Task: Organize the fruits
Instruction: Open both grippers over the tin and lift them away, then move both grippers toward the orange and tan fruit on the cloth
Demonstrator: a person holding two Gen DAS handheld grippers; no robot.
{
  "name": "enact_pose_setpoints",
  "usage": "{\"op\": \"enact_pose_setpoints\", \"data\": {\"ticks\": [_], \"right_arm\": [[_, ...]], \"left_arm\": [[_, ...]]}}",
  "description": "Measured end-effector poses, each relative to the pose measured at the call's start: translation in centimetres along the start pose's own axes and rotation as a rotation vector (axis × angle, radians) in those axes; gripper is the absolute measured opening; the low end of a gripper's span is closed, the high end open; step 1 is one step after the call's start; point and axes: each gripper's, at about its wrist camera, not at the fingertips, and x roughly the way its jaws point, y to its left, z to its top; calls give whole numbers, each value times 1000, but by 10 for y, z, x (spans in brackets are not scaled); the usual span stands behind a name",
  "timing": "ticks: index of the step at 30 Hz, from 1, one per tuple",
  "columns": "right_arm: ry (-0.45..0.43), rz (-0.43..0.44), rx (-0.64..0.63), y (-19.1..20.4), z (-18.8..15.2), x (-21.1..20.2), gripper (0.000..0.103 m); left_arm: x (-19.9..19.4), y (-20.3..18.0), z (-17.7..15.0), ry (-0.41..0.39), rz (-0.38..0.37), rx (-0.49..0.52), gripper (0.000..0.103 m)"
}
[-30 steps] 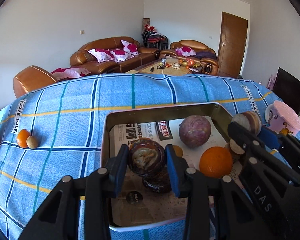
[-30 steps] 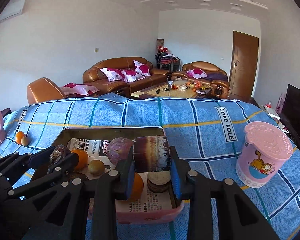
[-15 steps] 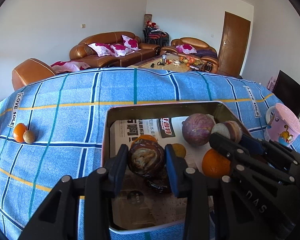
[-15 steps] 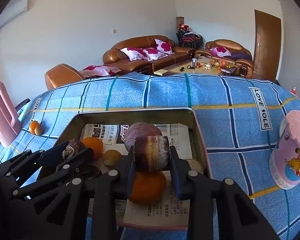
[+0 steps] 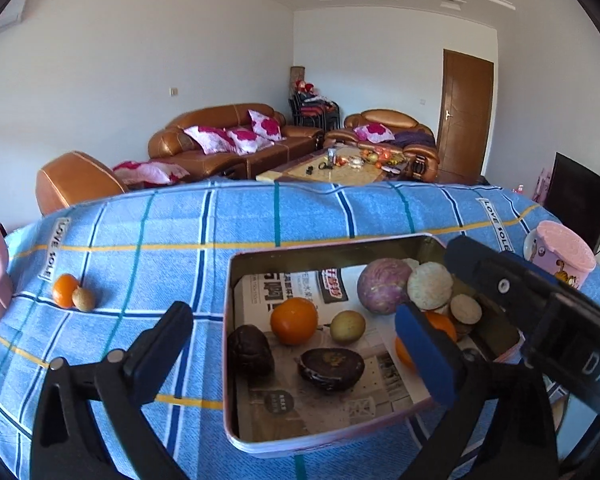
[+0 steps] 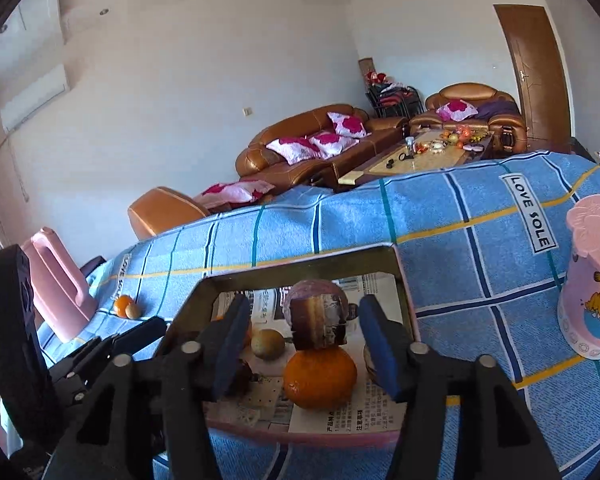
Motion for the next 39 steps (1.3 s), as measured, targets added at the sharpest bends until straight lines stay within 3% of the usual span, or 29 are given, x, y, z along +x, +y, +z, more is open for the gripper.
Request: {"op": "enact_pose_setpoints", "data": {"ticks": [7, 13, 20, 29, 39], "right_arm": [[-152, -178, -49, 3, 4, -23, 76], [-277, -223, -108, 9, 2, -35, 76], [-221, -254, -149, 17, 2, -25, 78], [-221, -323, -156, 24, -5, -32, 78], [-194, -333, -90, 39, -19, -39, 78]], "left_arm": [[-7, 5, 3, -62, 85, 19, 103], [-8, 12, 4, -82, 139, 4, 103], [-13, 15, 0, -86, 139, 2, 103], [-22, 24, -9, -55, 144, -5, 103], [-28, 44, -14, -42, 173, 24, 103]]}}
